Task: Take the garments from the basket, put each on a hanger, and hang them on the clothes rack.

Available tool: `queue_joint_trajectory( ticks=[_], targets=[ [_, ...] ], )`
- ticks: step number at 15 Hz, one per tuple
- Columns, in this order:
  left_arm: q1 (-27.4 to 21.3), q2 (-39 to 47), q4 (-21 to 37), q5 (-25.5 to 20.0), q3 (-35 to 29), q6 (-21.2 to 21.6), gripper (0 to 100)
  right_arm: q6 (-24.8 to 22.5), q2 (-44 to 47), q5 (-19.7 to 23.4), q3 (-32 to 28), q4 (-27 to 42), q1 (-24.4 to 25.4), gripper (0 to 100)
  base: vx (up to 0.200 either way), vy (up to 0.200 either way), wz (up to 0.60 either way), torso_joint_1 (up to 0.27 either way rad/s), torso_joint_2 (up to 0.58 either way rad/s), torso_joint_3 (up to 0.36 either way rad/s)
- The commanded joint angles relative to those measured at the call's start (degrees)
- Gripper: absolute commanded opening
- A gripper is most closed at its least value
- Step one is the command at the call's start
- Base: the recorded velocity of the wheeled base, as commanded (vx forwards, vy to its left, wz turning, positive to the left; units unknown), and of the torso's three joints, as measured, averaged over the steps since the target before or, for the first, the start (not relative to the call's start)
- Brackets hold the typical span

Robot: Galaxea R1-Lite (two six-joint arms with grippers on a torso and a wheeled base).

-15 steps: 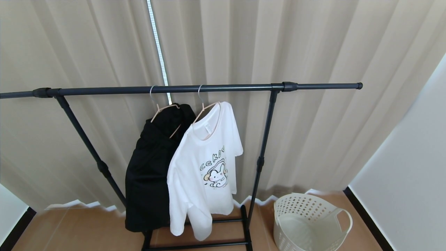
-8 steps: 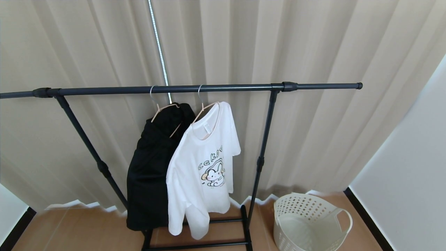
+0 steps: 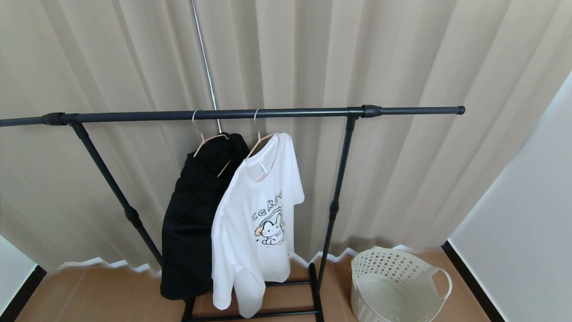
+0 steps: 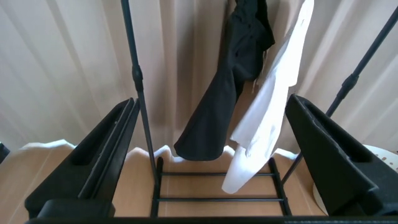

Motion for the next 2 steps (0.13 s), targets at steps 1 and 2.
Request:
queue_joint_trajectory(
  ticks=[1, 2],
  targets=[
    [0.0, 0.1, 0.0, 0.0, 0.0, 0.0, 100, 0.0, 0.1, 0.0, 0.0, 0.0, 0.0, 100, 0.000, 0.000, 0.00, 0.000, 0.00, 0.000],
    [0.0, 0.1, 0.0, 0.0, 0.0, 0.0, 100, 0.0, 0.1, 0.0, 0.0, 0.0, 0.0, 100, 0.000, 0.000, 0.00, 0.000, 0.00, 0.000]
  ],
)
